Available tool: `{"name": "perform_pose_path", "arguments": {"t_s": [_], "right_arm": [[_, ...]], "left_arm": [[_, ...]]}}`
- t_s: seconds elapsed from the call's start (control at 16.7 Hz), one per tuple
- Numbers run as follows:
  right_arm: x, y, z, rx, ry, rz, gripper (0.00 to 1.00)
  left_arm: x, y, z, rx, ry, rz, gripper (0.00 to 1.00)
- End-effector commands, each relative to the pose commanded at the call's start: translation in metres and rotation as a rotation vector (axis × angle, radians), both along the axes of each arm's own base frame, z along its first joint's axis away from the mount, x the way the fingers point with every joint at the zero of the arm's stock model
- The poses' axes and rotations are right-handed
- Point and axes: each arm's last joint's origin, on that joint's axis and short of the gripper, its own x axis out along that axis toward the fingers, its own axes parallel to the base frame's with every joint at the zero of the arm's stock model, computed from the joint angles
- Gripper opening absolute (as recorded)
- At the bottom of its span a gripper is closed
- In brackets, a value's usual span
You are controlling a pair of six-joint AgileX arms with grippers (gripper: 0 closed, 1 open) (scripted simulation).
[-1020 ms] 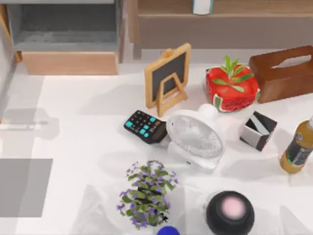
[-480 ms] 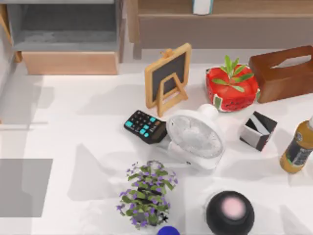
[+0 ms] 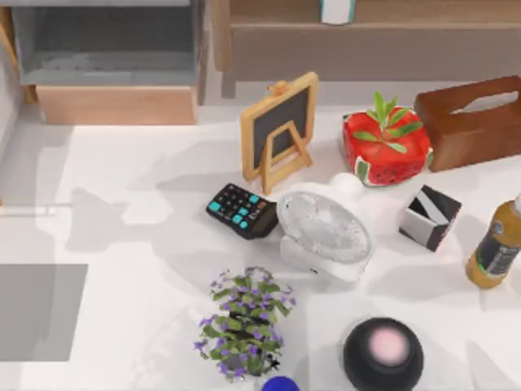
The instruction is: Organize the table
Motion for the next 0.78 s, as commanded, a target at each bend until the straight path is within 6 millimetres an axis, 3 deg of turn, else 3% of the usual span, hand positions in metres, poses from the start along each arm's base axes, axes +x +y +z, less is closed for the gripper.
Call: {"name": "perform_pose_path", "arguments": {"t_s": [0.36,0.78], "right_arm": [[0.0,0.0,0.0,0.0,0.0,0.0,1.0],[0.0,0.0,0.0,0.0,0.0,0.0,1.0]], "left_arm": [[0.061,0.031,-0.034,-0.023,0.178,0.01,1.0],[0.114,0.074,-0.098,-0.063,0.373,0.03,1.0]]}}
